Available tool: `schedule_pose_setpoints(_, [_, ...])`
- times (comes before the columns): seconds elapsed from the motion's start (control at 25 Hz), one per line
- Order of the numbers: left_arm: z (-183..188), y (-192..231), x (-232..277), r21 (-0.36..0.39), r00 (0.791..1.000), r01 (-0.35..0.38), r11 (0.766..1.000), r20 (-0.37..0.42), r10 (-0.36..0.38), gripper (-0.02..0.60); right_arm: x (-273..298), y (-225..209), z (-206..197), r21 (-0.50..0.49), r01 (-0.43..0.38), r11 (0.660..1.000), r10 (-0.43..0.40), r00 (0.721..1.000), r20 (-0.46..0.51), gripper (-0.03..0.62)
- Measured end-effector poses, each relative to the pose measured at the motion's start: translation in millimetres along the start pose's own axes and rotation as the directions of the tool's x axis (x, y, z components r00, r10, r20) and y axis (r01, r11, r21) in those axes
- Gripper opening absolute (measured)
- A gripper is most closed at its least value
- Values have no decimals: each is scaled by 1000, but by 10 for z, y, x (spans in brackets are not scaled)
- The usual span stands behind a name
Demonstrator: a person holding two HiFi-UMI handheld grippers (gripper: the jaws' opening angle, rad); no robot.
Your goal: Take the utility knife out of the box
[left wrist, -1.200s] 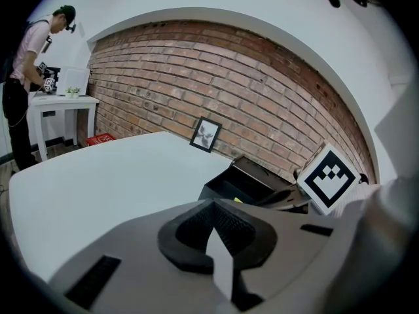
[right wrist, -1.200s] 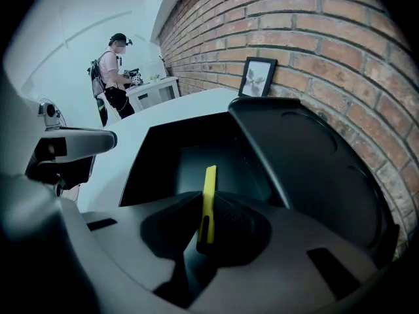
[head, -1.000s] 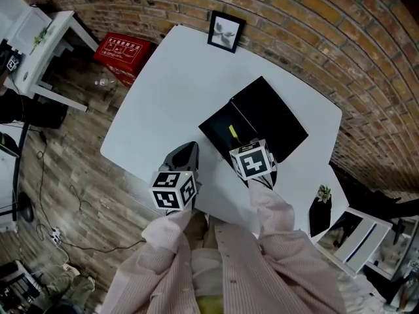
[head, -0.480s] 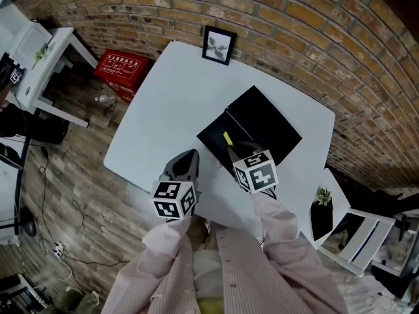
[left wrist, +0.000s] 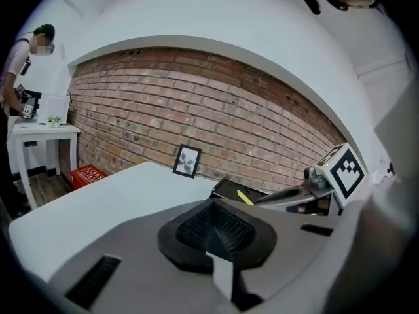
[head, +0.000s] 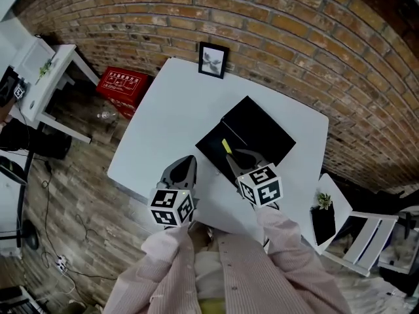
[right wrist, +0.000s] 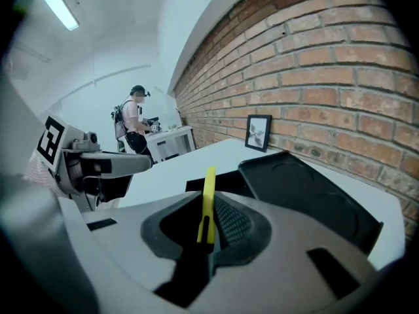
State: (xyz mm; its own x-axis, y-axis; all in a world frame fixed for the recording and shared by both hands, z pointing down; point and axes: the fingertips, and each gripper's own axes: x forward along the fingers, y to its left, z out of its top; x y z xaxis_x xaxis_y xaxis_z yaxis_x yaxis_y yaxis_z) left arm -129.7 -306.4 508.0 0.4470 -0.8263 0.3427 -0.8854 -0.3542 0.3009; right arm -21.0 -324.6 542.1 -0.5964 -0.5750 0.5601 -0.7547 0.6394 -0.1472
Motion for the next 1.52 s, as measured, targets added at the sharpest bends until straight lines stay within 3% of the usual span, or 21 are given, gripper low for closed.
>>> schedule_pose_setpoints(0.44, [396, -152, -232, 50, 995, 16, 999, 101, -21, -8, -476, 52, 410, 38, -34, 999, 24, 969, 245, 58])
schedule_pose_setpoints(1.04, [910, -166, -527, 113, 977, -16, 993, 214, -9, -8, -1022, 40, 893, 94, -54, 994, 2, 874, 485, 58])
schedule_pose_setpoints(1.52, [1314, -240, -760, 173, 955, -15, 985, 294, -37, -8, -1504, -14, 1250, 69, 0, 998, -44, 780, 625, 58])
